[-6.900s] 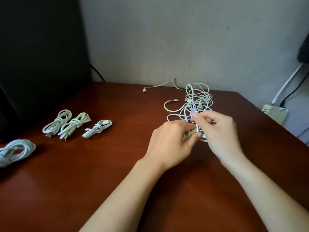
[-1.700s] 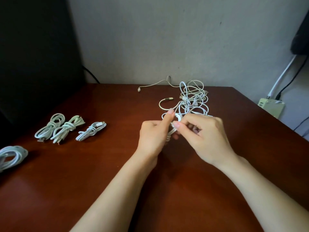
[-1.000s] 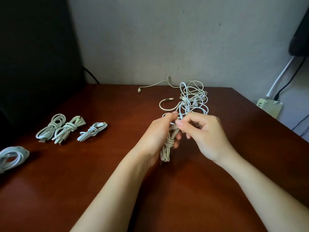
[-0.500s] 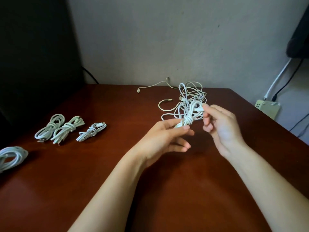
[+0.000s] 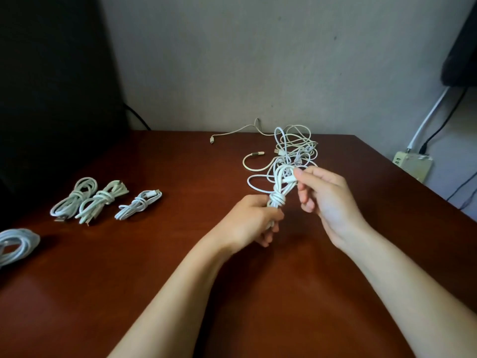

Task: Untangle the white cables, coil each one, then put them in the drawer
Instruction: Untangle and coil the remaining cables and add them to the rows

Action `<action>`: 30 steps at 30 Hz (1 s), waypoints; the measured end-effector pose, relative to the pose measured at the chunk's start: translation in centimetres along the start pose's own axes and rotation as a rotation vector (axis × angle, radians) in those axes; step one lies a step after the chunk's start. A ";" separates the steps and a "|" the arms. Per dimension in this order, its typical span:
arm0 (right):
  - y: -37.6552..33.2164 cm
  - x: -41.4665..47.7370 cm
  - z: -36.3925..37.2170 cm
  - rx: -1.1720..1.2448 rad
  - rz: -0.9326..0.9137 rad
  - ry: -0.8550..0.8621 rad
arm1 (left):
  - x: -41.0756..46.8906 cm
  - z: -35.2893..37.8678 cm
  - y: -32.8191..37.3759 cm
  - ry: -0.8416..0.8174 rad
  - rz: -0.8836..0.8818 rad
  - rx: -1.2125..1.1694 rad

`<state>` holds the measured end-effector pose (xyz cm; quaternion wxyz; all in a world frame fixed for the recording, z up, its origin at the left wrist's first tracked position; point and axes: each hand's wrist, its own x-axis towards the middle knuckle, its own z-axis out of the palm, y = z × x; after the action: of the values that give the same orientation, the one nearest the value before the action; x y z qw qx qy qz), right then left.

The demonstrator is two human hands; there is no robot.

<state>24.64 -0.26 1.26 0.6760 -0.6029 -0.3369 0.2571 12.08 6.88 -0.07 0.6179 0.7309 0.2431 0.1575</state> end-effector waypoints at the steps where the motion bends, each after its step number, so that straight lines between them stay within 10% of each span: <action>1: 0.0 -0.1 0.1 -0.020 -0.011 -0.015 | 0.1 0.0 0.1 0.010 -0.022 -0.015; 30: 0.0 0.1 -0.4 -0.283 -0.070 -0.038 | 0.3 1.1 -0.3 0.102 0.055 -0.134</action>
<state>24.98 -0.41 1.25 0.5862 -0.6750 -0.4035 0.1947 12.86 6.17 -0.58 0.6478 0.6852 0.2429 0.2276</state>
